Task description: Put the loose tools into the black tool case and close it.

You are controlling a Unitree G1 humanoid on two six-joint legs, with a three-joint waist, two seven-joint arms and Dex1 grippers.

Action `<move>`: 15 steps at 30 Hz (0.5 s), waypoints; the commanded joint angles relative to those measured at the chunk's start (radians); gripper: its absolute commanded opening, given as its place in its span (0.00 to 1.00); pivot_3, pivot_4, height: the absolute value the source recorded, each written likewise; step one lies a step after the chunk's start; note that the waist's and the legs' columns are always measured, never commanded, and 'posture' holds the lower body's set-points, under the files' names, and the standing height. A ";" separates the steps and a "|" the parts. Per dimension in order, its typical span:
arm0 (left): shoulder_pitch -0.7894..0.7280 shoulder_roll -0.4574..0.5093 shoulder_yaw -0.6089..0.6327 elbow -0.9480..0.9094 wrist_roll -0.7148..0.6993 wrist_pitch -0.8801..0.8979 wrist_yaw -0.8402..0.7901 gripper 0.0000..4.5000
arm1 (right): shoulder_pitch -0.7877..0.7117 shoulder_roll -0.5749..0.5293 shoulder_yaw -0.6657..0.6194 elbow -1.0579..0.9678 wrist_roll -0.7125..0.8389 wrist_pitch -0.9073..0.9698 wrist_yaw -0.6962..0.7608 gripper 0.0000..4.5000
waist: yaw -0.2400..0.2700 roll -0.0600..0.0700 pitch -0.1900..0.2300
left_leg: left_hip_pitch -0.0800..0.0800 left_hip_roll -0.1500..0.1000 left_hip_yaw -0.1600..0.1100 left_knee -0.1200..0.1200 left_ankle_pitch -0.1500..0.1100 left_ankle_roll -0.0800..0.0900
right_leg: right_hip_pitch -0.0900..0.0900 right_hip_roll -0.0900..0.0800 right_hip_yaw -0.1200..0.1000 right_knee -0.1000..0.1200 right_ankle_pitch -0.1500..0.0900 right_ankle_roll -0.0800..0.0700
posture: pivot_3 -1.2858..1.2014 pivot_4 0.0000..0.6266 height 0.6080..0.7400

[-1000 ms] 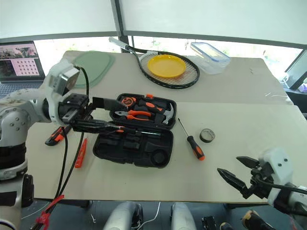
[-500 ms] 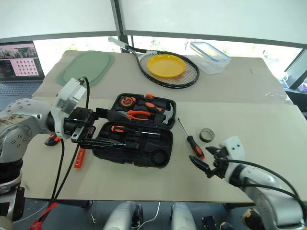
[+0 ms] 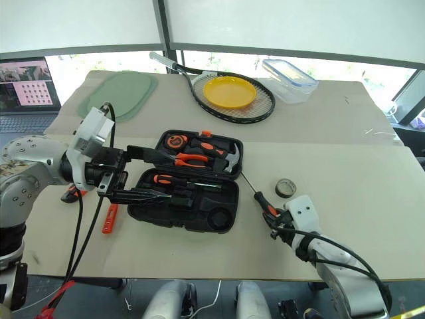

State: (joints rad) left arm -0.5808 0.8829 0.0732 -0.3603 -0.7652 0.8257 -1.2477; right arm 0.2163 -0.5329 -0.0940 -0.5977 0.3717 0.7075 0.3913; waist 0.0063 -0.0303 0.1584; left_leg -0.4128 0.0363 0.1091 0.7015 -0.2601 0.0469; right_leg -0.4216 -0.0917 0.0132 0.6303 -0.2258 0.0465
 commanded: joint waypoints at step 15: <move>0.262 0.165 0.191 -0.082 -0.041 -0.004 -0.006 1.00 | -0.043 -0.517 -0.438 -0.041 0.469 0.056 0.687 0.23 | -0.009 -0.001 0.001 | 0.005 0.001 0.001 -0.004 0.000 0.000 | 0.002 0.000 0.001 -0.002 0.000 -0.001 | 0.52 0.24 0.99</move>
State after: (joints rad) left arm -0.3264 1.0261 0.2198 -0.4063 -0.7762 0.8155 -1.2418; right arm 0.2296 -1.0241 -0.5899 -0.6807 0.8464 0.8403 1.0000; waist -0.0031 -0.0313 0.1590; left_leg -0.4079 0.0378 0.1101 0.6970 -0.2602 0.0471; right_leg -0.4199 -0.0915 0.0145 0.6282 -0.2266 0.0448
